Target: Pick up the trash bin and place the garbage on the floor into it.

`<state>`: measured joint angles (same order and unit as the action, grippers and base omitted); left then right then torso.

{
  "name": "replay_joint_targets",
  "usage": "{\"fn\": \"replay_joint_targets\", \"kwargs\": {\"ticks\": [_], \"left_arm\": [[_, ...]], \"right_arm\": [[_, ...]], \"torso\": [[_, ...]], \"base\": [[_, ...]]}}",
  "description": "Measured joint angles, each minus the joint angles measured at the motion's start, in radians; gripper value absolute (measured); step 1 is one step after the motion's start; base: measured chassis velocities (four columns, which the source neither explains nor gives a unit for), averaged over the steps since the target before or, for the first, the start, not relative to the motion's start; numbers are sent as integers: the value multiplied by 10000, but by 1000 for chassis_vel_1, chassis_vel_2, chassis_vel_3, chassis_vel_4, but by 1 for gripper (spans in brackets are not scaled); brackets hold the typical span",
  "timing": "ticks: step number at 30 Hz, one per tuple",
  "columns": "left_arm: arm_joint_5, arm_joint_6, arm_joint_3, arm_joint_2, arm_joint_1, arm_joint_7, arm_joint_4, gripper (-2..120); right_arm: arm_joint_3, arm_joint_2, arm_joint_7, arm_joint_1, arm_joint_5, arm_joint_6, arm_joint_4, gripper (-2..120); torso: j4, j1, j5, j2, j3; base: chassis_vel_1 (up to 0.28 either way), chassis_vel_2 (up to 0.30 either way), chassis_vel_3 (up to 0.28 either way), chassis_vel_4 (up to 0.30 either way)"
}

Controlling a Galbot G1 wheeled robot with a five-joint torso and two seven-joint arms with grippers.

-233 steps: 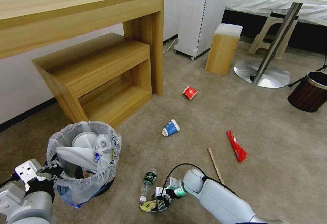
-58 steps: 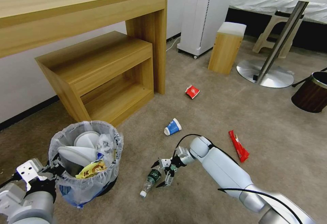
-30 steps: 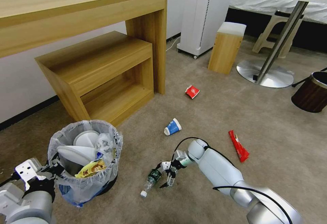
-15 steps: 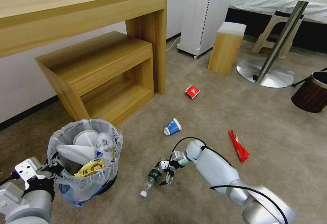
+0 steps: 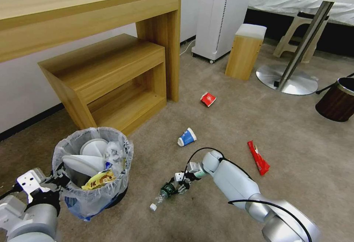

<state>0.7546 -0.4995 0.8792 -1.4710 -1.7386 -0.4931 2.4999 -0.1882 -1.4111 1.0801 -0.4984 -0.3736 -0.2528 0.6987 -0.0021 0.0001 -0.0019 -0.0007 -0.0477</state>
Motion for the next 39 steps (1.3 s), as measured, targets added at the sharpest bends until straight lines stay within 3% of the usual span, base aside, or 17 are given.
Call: {"fn": "replay_joint_targets", "kwargs": {"ticks": [9,11,12,13,16,17,19,23,25,27,31,39], "left_arm": [[7,8,11,28,-2,7,0,3],[28,8,19,45,-2,10,0,3],[51,9,32,67,7,13,0,3],[51,9,32,67,7,13,0,3],[60,9,19,80,46,12,0,3],[60,9,19,80,46,12,0,3],[52,10,-40,74,68,14,0,3],[45,7,-45,107,96,14,0,3],[46,2,-45,115,97,15,0,3],[33,3,-14,131,98,5,0,3],[23,57,35,156,90,-11,0,3],[147,68,130,222,81,-16,3,3]], "right_arm": [[-3,390,114,-120,414,6,787,19],[-48,607,271,-215,759,6,1428,16],[-136,960,462,-345,1456,59,2382,12],[-136,960,462,-345,1456,59,2382,12],[-198,1595,968,-579,3166,337,4320,3],[-198,1595,968,-579,3166,337,4320,3],[-66,1915,1503,-684,4370,754,5757,2],[2,2087,1915,-660,5681,1158,6791,2],[3,2081,1967,-633,5999,1233,6914,2],[-36,1941,2139,-513,7554,1640,7240,0],[-231,1649,2094,-308,9184,2219,7425,0],[-488,1303,2050,52,10271,2732,7463,0]], "torso": [[-1,0,-2,0,-1],[-1,0,0,0,-1],[0,0,0,0,0],[0,0,0,0,0],[-3,1,0,-1,0],[-3,1,0,-1,0],[-1,1,-1,-1,-1],[-2,0,-1,0,0],[-1,0,1,0,0],[-1,0,0,-1,0],[2,0,-2,-1,0],[0,1,-2,0,0]], "base": [[0,0,0,0],[0,0,0,0],[0,0,0,0],[0,0,0,0],[0,0,0,0],[0,0,0,0],[0,0,0,0],[0,0,0,0],[0,0,0,0],[0,0,0,0],[0,0,0,0],[0,0,0,0]]}}
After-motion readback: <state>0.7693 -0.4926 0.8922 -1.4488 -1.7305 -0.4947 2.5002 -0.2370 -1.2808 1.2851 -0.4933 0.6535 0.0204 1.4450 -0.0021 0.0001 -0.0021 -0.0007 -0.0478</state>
